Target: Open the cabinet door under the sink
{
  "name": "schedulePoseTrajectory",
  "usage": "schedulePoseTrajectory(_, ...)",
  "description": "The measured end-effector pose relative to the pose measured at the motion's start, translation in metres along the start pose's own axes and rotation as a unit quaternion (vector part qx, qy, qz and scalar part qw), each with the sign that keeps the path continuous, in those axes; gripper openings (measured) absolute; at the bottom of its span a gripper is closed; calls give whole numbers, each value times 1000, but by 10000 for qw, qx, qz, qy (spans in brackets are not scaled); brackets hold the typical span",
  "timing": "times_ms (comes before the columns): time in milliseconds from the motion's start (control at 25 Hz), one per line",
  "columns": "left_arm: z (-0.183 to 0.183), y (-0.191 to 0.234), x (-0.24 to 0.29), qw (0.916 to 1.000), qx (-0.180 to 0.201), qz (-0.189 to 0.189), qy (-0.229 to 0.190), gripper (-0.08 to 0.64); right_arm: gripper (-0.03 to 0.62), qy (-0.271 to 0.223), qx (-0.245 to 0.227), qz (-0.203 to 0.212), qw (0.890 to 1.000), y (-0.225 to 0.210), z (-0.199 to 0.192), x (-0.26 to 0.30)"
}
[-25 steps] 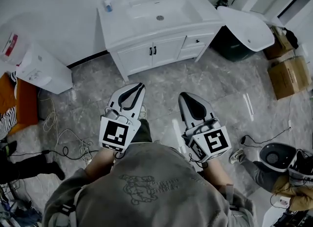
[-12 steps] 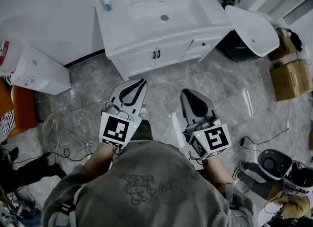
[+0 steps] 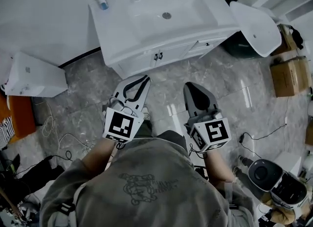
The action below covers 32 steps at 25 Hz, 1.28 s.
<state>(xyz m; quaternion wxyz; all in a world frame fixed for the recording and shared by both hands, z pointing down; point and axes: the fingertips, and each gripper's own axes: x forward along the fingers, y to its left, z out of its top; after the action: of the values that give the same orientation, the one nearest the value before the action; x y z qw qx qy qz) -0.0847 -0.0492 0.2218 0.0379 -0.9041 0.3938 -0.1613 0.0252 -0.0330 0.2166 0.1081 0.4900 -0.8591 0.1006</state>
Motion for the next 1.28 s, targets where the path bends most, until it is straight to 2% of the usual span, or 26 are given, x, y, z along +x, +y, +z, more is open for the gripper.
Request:
schedulePoseTrajectory(160,-16,17,12,9998,-208,-32,28,29,32,-48,31,-217,9997,-12,-5,19)
schedulePoseTrajectory(280,-28,25,23,9993,-381,38,28,29,32,-33,191,-177,9997,-17,-12,33)
schedulePoseTrajectory(400,-38,28,48,9989,-450,156,53,29,32,80,109,-172,9998,-37,-24,51)
schedulePoseTrajectory(800,-79,36,124,9955,-468,701,427,31,32,260,181,-56,9995,-103,-70,110)
schedulePoseTrajectory(1040,-115,22,172,9911,-727,766,808,31,32,193,269,37,9994,-142,-98,138)
schedulePoseTrajectory(1280,-148,27,213,9872,-859,854,1039,32,32,364,291,118,9988,-161,-126,166)
